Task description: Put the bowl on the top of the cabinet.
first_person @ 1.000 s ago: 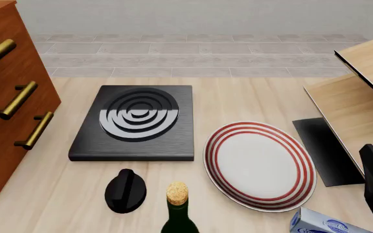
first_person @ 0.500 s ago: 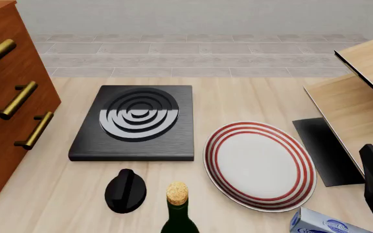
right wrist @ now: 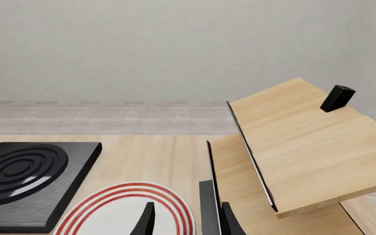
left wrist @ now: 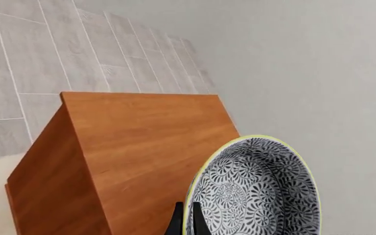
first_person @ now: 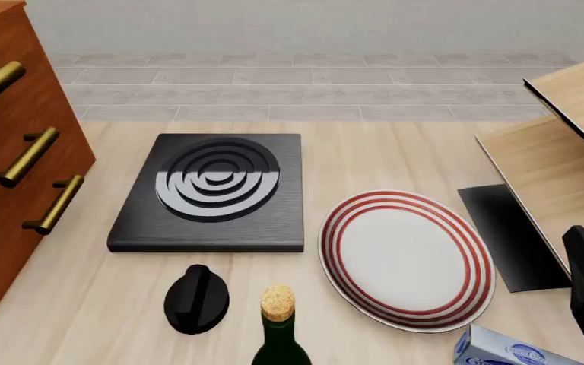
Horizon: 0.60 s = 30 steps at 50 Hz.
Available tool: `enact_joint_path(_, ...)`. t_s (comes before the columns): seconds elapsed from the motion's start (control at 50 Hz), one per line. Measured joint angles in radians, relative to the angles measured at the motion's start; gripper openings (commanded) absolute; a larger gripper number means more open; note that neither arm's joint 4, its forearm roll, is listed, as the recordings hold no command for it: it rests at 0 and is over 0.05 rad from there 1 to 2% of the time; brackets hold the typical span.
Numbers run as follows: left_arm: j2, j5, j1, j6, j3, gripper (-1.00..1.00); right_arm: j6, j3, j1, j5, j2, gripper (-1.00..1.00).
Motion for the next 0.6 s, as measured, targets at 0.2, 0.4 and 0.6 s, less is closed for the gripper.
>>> enact_joint_path(0.2, 0.013, -0.007, 0.004, 0.000, -0.005, -1.00, 0.000, 0.000, 0.000, 0.000, 0.000, 1.00)
enact_joint_path(0.4, 0.032, -0.012, 0.018, 0.005, -0.012, -1.00, 0.000, 0.000, 0.000, 0.000, 0.000, 1.00)
enact_joint_path(0.6, 0.054, -0.014, 0.034, 0.014, -0.019, -1.00, 0.000, 0.000, 0.000, 0.000, 0.000, 1.00)
